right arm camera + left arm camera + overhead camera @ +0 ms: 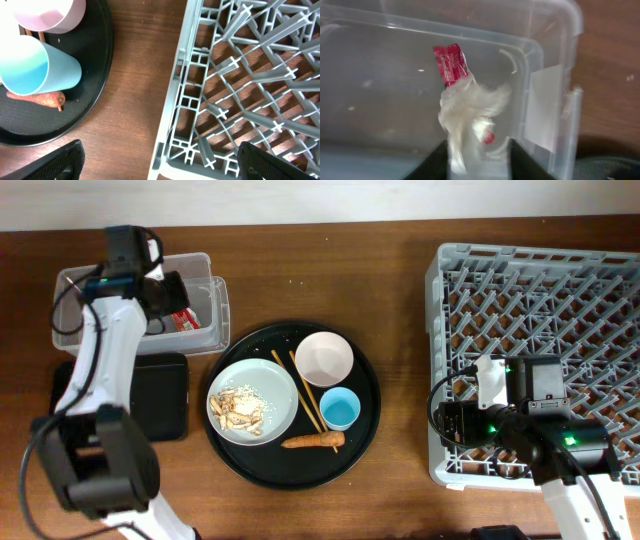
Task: Sort waste into correct bins and load items into the dishwasher rack
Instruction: 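Carry the tissue left and release it into the clear bin, then grasp the light-blue cup with the left gripper and lift it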
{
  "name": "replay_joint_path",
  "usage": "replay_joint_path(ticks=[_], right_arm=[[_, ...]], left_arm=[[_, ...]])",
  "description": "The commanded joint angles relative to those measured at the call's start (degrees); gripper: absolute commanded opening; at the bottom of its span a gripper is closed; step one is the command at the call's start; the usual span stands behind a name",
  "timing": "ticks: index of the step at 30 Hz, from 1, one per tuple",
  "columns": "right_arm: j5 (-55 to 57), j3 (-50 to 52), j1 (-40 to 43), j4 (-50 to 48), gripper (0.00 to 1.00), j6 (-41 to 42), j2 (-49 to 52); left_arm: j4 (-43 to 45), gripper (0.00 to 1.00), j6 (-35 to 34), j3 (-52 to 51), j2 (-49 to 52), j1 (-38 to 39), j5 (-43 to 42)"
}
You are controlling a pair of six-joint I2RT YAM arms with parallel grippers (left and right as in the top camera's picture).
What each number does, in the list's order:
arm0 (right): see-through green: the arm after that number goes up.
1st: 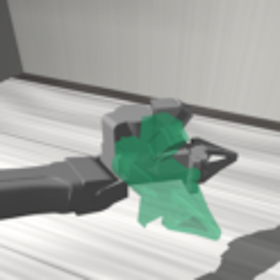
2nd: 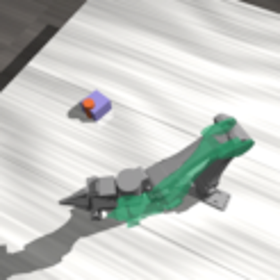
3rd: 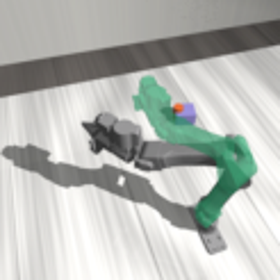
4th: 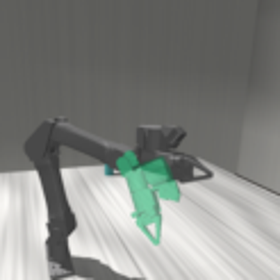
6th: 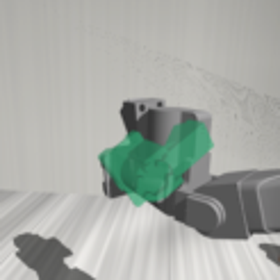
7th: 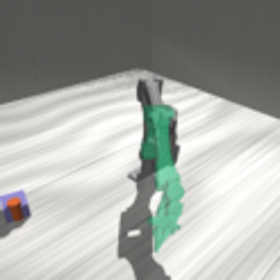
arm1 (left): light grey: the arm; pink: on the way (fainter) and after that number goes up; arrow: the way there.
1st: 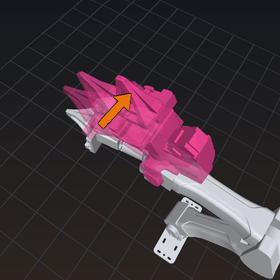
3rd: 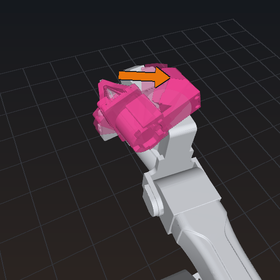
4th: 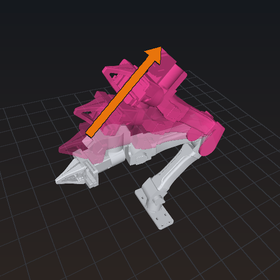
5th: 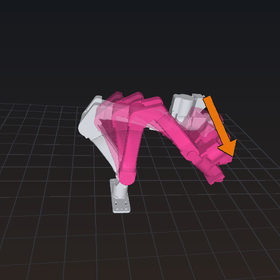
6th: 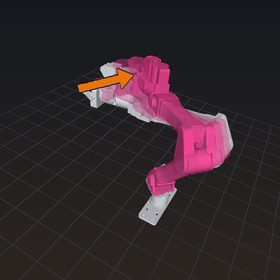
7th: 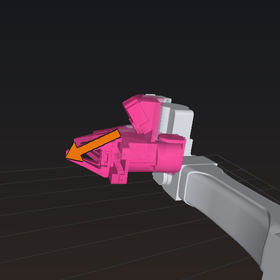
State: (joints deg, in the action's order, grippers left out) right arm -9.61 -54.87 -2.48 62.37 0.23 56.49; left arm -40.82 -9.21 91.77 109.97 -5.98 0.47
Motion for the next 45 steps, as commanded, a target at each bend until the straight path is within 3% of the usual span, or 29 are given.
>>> replay_joint_path(ticks=[1,3,8,12,15,18,21,29,37,42,45], right_arm=[[-0.5,-0.9,0.3,-0.2,1.00,0.3,-0.2],[-0.5,-0.9,0.3,-0.2,0.98,0.3,-0.2],[-0.6,-0.9,0.3,-0.3,0.98,0.3,-0.1],[-2.1,-0.9,0.3,-0.1,0.98,0.3,-0.1],[2.3,-0.9,0.3,1.3,0.98,0.5,-0.1],[16.0,-0.9,0.3,4.6,0.98,10.9,-0.1],[21.3,-0.9,0.3,5.6,0.98,15.8,-0.2],[20.7,-0.9,0.4,5.9,0.98,15.8,-0.1],[20.3,-0.9,0.4,6.4,0.98,15.8,-0.1],[20.1,-0.9,0.4,6.5,0.98,15.8,-0.1],[19.3,-0.9,0.4,6.4,0.98,15.7,-0.1]], left_arm=[[2.1,0.53,0.3,0.5,1.7,-0.3,0.0],[1.4,0.61,0.3,2.1,0.3,-0.3,-0.3],[-9.2,0.61,0.3,4.8,-6.0,2.4,-13.2],[-19.5,0.61,0.3,4.8,-7.9,9.2,-21.0],[-26.1,0.61,0.3,4.7,-7.6,16.3,-20.2],[-31.3,0.62,0.3,4.7,-7.6,23.2,-17.2],[-33.5,0.62,0.3,3.8,-7.6,28.8,-14.1],[-32.4,0.60,0.0,-5.7,-7.6,36.7,-13.9],[-15.8,0.59,-0.3,-16.4,-7.6,36.7,-14.6],[-11.6,0.44,-0.6,-18.7,-7.6,36.7,-14.6],[-11.0,0.41,-1.7,-18.7,-7.3,36.7,-14.6]])
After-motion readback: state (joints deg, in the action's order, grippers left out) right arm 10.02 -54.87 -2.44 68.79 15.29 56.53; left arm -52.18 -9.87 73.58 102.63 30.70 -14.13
